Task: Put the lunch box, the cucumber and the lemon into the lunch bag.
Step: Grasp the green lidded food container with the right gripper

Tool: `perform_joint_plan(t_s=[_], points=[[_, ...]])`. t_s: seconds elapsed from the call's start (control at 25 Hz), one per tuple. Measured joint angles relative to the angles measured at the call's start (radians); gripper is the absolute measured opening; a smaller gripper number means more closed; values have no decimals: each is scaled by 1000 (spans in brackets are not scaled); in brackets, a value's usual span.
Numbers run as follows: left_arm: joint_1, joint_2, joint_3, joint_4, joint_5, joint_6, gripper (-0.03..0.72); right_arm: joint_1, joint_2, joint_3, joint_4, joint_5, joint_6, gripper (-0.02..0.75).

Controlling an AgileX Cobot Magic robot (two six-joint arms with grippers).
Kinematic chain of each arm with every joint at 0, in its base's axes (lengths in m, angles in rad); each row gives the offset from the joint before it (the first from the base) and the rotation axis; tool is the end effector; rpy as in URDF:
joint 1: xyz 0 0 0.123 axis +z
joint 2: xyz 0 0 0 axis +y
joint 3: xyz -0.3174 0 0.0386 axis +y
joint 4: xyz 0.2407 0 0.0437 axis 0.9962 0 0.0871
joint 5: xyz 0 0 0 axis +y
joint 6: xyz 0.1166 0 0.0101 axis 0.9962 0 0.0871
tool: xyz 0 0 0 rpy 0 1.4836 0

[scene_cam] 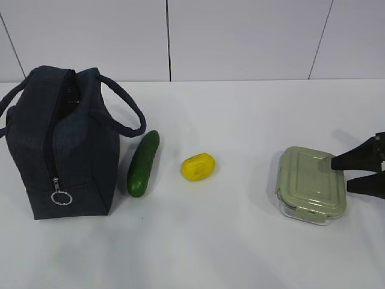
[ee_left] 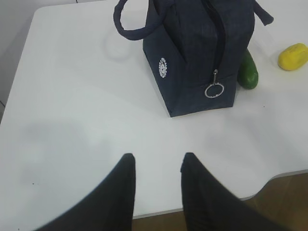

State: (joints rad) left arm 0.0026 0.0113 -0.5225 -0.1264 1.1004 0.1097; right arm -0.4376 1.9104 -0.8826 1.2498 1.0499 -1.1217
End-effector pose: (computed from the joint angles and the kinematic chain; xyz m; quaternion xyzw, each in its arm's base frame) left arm -0.0263 -0.0132 0.2653 0.0500 0.8574 -0.0344 0.5110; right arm 0.3237 -0.0450 0.1600 0.1018 0.8782 0.4286 0.1861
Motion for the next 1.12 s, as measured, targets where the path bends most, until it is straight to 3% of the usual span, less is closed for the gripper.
perform_joint_plan(t_s=[0.84, 1.12], points=[[0, 0, 0, 0, 0, 0, 241, 0, 42, 0, 6, -7, -57, 566], [0, 0, 0, 0, 0, 0, 241, 0, 68, 0, 57, 12, -117, 565]])
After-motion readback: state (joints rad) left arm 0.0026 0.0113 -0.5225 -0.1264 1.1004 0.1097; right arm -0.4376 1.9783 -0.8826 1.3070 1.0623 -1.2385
